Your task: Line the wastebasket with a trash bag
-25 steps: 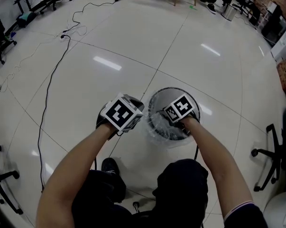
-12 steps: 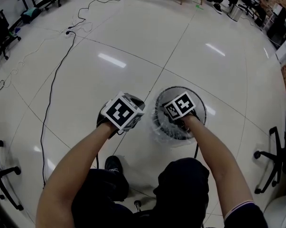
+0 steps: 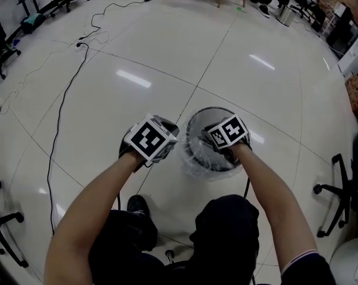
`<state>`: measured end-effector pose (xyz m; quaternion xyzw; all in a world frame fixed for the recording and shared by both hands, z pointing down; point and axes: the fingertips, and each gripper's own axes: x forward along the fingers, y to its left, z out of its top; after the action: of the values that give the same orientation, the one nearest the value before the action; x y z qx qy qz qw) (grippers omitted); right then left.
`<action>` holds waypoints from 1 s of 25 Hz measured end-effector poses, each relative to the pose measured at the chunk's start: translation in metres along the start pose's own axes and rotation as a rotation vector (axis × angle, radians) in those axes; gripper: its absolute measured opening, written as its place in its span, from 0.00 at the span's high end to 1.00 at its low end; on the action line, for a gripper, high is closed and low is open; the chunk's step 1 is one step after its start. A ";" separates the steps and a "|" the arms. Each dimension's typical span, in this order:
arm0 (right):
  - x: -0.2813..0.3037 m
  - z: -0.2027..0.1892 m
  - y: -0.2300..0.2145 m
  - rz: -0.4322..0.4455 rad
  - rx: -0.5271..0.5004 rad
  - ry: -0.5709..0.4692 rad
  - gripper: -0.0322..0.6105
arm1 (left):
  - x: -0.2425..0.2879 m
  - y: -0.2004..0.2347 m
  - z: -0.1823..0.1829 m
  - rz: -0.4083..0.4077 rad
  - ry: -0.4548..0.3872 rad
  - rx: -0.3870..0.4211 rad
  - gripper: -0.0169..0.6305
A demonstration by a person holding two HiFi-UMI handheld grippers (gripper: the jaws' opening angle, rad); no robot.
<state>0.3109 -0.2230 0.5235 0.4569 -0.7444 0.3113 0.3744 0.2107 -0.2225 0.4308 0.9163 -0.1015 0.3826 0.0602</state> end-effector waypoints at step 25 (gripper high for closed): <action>-0.217 0.014 0.047 -0.123 -0.047 -0.476 0.95 | -0.045 -0.083 0.076 0.041 -0.233 0.077 0.95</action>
<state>0.3295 -0.1187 0.3283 0.5532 -0.7893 0.1541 0.2173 0.2514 -0.1503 0.3422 0.9540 -0.1115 0.2782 0.0048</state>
